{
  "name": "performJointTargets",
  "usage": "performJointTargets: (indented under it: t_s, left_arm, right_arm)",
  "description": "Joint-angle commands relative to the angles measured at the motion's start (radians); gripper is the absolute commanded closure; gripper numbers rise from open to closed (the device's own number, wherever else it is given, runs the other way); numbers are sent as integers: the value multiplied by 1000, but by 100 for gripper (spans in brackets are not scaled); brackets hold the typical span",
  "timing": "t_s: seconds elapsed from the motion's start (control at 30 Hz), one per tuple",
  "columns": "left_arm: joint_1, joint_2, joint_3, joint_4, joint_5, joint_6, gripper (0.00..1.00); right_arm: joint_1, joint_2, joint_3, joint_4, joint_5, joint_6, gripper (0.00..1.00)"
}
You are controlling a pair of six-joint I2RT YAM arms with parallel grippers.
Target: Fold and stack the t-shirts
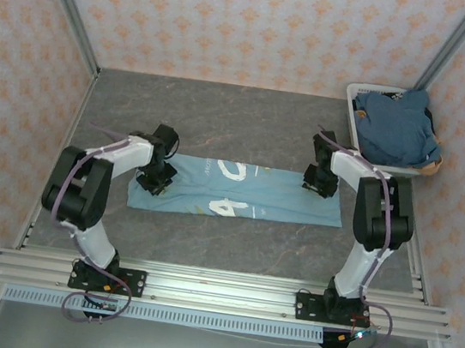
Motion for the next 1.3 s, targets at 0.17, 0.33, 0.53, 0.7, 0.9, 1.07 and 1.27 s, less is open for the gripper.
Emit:
performJointTargets:
  t_s: [0.17, 0.33, 0.53, 0.7, 0.9, 1.07, 1.27]
  left_arm:
    - [77, 320, 392, -11, -51, 121, 87]
    - [53, 640, 919, -91, 9, 192, 87]
    - [-27, 1081, 1656, -85, 160, 125, 86]
    - [-78, 1190, 1714, 293, 222, -65, 80]
    - [-80, 1178, 1751, 424, 185, -92, 61]
    - [-75, 1019, 1750, 244, 158, 53, 47]
    - [-133, 635, 1337, -47, 192, 317, 49]
  right_arm:
    - [47, -69, -143, -122, 63, 187, 68]
    - [103, -212, -316, -92, -35, 408, 68]
    - [246, -319, -479, 55, -216, 739, 66]
    - [361, -295, -495, 201, -271, 951, 65]
    - [415, -276, -415, 211, -266, 1065, 58]
    - [414, -420, -366, 21, -187, 1095, 49]
    - [338, -658, -388, -115, -88, 954, 43]
